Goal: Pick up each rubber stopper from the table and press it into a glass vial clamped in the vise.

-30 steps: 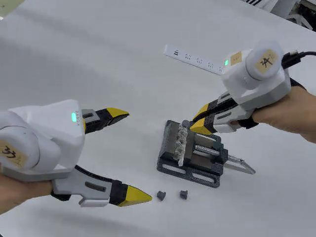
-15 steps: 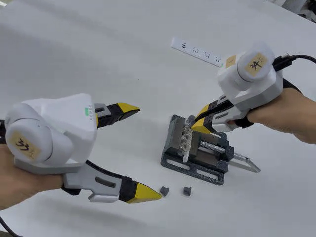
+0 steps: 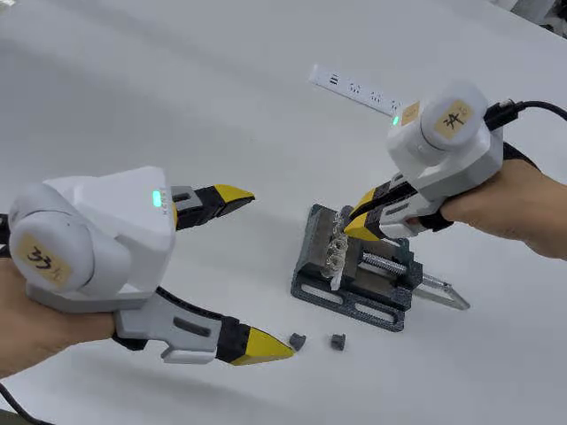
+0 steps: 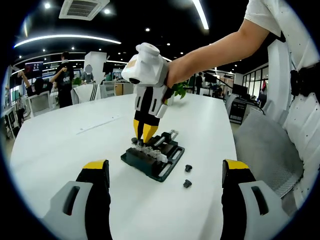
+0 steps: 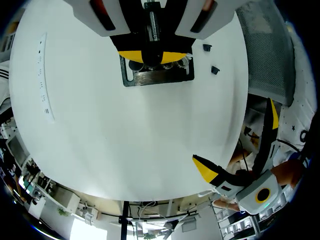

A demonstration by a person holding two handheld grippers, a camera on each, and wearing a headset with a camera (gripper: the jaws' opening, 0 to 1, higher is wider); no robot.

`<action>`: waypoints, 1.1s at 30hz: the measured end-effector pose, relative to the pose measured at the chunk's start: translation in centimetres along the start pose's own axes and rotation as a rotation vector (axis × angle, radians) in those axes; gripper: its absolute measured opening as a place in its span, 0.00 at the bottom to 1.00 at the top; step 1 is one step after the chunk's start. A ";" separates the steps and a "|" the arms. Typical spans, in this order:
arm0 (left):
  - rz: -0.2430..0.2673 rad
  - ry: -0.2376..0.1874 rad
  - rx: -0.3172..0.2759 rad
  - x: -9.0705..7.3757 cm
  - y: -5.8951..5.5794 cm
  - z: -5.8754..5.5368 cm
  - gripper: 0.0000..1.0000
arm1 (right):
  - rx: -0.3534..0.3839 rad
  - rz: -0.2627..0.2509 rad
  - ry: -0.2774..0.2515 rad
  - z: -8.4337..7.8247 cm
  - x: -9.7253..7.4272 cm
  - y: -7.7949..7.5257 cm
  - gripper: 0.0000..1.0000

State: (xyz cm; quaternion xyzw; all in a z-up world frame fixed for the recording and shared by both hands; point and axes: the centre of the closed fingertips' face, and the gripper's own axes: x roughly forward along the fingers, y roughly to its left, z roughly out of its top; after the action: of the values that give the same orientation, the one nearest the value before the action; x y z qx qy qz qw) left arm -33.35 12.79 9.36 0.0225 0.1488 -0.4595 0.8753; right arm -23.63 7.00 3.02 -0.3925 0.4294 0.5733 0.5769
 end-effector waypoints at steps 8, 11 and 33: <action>-0.002 -0.007 -0.004 0.1 0.0 0.1 0.93 | -0.004 0.001 0.006 -0.1 0.1 -0.1 0.05; -0.003 -0.006 -0.005 0.1 0.0 0.0 0.92 | -0.002 0.001 0.007 -0.1 0.1 -0.1 0.05; 0.002 -0.019 -0.021 0.2 0.0 -0.2 0.91 | -0.021 -0.011 0.073 -0.1 0.4 0.0 0.04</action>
State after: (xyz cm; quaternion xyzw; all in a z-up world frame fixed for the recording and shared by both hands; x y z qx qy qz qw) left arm -33.36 12.68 9.09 0.0094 0.1453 -0.4574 0.8773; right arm -23.66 7.01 2.64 -0.4219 0.4418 0.5598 0.5598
